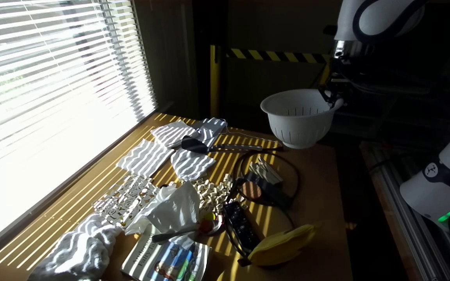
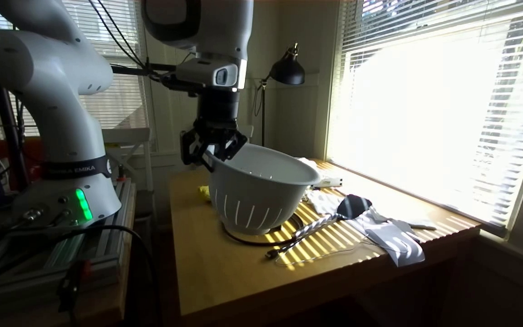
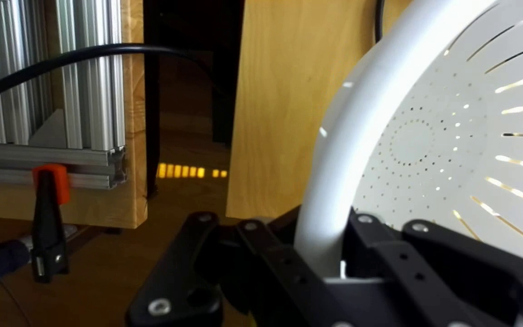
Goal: Move the colander to the left
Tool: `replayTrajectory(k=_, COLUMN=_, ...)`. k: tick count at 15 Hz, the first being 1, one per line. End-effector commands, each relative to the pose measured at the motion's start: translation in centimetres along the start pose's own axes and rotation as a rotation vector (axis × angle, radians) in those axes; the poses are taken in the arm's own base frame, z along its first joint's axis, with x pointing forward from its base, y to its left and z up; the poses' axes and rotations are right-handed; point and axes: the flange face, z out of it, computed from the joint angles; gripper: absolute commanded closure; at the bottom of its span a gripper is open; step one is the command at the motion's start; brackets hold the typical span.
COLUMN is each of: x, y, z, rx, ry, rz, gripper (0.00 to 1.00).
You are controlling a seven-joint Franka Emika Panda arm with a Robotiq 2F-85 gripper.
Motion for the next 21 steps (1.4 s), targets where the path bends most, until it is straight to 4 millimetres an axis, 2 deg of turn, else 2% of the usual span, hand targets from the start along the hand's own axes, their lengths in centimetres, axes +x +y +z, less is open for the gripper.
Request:
replayTrajectory(k=1, x=-2.5, y=-3.1, z=-1.8, rx=0.078, ry=0.071, rz=-0.003, gripper=0.98)
replayTrajectory(k=4, x=-6.2, y=-8.2, z=-3.5, rx=0.117, ry=0.180, rz=-0.146, gripper=0.98)
replayTrajectory(k=7, x=-10.2, y=-15.1, z=-6.4, rx=0.156, ry=0.263, rz=-0.325, gripper=0.98)
replayTrajectory(k=10, x=-13.4, y=-21.1, z=-9.4, rx=0.173, ry=0.288, rz=-0.512, gripper=0.98)
replayTrajectory(k=12, x=-15.7, y=-24.8, z=-10.1, rx=0.164, ry=0.269, rz=-0.632, gripper=0.98)
replayTrajectory(k=15, x=-19.7, y=-29.7, z=-10.3, rx=0.111, ry=0.236, rz=-0.803, gripper=0.98)
replayTrajectory(k=17, x=-22.8, y=-32.5, z=-9.6, rx=0.055, ry=0.238, rz=-0.911, gripper=0.98)
replayTrajectory(k=19, x=-26.1, y=-34.2, z=-8.0, rx=-0.013, ry=0.250, rz=-1.009, gripper=0.98)
replayTrajectory(k=21, x=-28.2, y=-35.0, z=-6.1, rx=-0.071, ry=0.270, rz=-1.100, gripper=0.98)
